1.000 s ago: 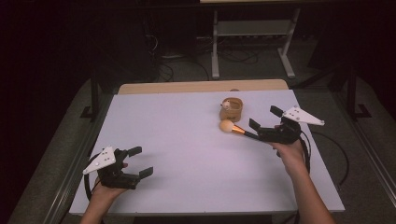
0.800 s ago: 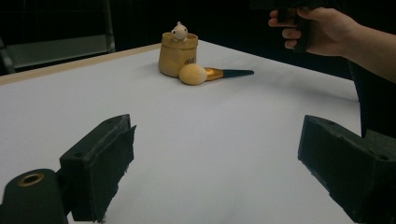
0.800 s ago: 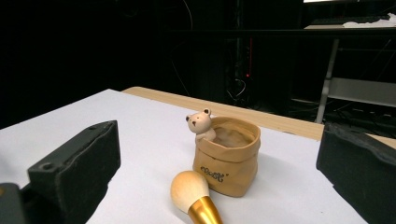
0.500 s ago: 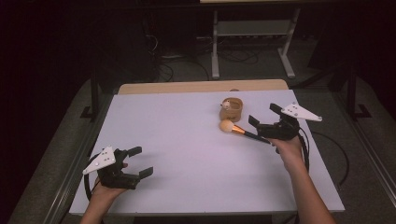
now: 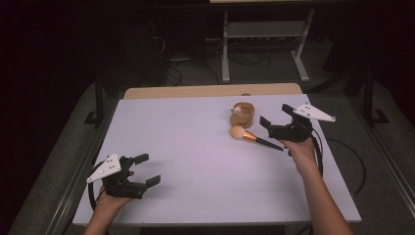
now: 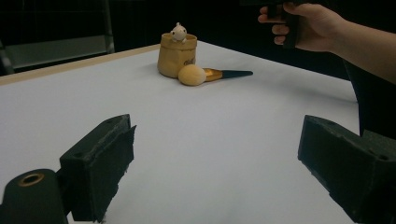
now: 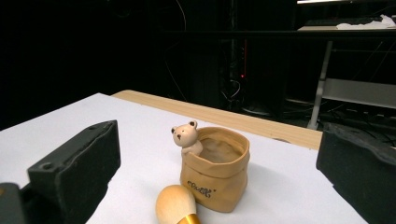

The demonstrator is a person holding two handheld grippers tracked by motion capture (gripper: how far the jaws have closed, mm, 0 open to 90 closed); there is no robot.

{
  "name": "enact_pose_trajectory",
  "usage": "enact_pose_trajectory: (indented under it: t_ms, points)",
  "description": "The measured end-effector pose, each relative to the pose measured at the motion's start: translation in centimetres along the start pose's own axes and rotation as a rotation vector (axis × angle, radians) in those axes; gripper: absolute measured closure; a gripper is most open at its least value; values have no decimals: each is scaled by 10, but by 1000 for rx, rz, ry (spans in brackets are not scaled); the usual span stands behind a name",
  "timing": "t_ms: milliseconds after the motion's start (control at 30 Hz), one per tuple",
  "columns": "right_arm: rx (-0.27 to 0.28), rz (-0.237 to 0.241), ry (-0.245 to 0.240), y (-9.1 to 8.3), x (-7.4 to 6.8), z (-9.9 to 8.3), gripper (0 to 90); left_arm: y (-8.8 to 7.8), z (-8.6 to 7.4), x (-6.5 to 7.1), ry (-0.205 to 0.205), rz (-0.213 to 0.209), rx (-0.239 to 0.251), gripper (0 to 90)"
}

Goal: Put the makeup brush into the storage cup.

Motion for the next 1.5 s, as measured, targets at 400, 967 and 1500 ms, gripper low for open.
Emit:
enact_pose_trajectory:
  t_ms: [400,967,1500]
  points:
    - [4,-3,-5,9,3,10,0,0,0,0,2,-1,5,100]
    - [7,-5,-9,24,6,23,0,0,-1,0,-8,-6,3,100]
    - [18,7,4,34,8,30,0,0,-1,-1,2,-11,4,100]
Point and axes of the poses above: each handheld gripper's, and its own axes: y roughly forward along the jaws, z roughly out of its top, x roughly to its right, the point moved 3 cm from there along y, roughly forward along the jaws, and after that the axes turned 4 degrees about -x, right-handed, at the moved point
